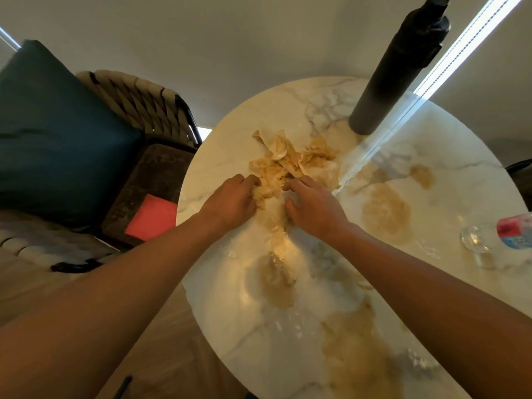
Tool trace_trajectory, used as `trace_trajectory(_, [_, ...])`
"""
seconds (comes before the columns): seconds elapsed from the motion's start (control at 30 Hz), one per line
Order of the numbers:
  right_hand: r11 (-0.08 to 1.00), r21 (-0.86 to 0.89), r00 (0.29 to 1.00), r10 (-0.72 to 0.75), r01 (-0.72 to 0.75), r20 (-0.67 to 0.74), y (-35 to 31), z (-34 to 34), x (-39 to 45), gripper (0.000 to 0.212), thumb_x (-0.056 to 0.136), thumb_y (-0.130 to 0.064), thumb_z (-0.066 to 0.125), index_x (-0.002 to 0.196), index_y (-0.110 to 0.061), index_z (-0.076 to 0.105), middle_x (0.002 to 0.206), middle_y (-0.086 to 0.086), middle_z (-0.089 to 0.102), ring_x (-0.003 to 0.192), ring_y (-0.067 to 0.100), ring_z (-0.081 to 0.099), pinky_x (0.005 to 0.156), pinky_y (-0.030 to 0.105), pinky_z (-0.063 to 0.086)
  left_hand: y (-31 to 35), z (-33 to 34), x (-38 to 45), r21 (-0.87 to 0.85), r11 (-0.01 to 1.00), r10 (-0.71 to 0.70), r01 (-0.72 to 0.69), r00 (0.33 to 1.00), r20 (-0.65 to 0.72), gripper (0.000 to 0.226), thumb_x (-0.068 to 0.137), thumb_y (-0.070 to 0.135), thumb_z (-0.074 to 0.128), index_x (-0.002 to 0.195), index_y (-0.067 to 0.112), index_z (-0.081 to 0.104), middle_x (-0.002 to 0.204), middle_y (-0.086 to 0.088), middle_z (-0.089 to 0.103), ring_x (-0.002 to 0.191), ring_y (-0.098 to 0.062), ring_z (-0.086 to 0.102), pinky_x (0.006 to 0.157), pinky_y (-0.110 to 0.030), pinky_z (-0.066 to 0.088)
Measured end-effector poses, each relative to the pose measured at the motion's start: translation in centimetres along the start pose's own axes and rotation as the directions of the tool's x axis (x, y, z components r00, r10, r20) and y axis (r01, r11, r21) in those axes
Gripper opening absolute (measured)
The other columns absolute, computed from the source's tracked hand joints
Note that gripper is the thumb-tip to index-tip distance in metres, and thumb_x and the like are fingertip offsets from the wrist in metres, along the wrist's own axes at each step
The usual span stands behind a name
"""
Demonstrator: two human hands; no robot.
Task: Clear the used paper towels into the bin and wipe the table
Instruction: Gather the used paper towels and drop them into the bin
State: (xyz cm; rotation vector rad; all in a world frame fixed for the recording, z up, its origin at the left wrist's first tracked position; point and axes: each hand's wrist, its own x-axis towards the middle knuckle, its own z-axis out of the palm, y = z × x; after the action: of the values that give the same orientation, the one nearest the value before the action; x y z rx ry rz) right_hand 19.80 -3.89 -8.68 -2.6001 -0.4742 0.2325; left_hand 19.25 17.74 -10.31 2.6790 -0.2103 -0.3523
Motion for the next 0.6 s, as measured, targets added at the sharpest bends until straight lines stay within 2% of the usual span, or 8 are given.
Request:
trace_trajectory(0.17, [1.0,0.003,1.0,-0.004,0.004,0.002,-0.2,-0.3,-0.4,0.028,0.095,-0.025,0.057,0.122,-0.018,0.063,0.129,0.004,0.06,0.114,0.028,0.057,0.088,0.04,0.05,-0.4,-0.7,-0.8,0.004,1.0,0.009,-0.009,1.0,-0.007,0.037,0.092,0.024,0.058,0.128,0.019,0.055,0.112,-0.007,0.055,0.099,-0.025,0.055,0.08,-0.035,0.048])
trace_trajectory(0.27, [1.0,-0.001,1.0,0.005,-0.005,0.003,-0.3,-0.3,-0.8,0.028,0.095,-0.026,0.057,0.122,-0.019,0.063,0.128,0.002,0.06,0.113,0.026,0.057,0.087,0.038,0.049,-0.6,-1.1,-1.6,0.056,0.998,0.029,-0.029,0.999,-0.012,0.028,0.091,0.028,0.06,0.118,0.02,0.059,0.109,-0.004,0.054,0.097,-0.025,0.055,0.075,-0.037,0.049])
trace_trajectory(0.37, [1.0,-0.006,1.0,0.004,-0.004,0.01,-0.5,-0.2,-1.4,0.028,0.095,-0.027,0.057,0.122,-0.02,0.064,0.128,0.001,0.06,0.112,0.025,0.059,0.086,0.037,0.049,-0.8,-1.3,-2.6,0.101,0.994,0.041,-0.043,0.999,0.026,0.023,0.089,0.031,0.064,0.109,0.022,0.059,0.1,0.004,0.05,0.095,-0.022,0.053,0.068,-0.031,0.041])
trace_trajectory(0.5, [1.0,-0.022,1.0,-0.012,0.012,0.01,-0.7,-0.2,-2.1,0.027,0.096,-0.028,0.056,0.12,-0.02,0.065,0.127,-0.001,0.06,0.109,0.024,0.061,0.082,0.035,0.049,-0.9,-1.6,-3.8,0.126,0.983,0.128,-0.134,0.99,0.06,0.025,0.083,0.038,0.069,0.101,0.022,0.06,0.099,0.002,0.05,0.092,-0.021,0.051,0.071,-0.034,0.045])
trace_trajectory(0.6, [1.0,-0.025,1.0,-0.013,0.014,0.007,-0.9,-0.2,-2.6,0.025,0.096,-0.028,0.056,0.119,-0.022,0.065,0.125,-0.001,0.06,0.107,0.023,0.061,0.081,0.035,0.049,-0.7,-1.7,-4.6,0.169,0.969,0.179,-0.181,0.983,0.031,0.029,0.078,0.043,0.071,0.095,0.021,0.061,0.112,-0.001,0.053,0.099,-0.023,0.049,0.076,-0.036,0.047])
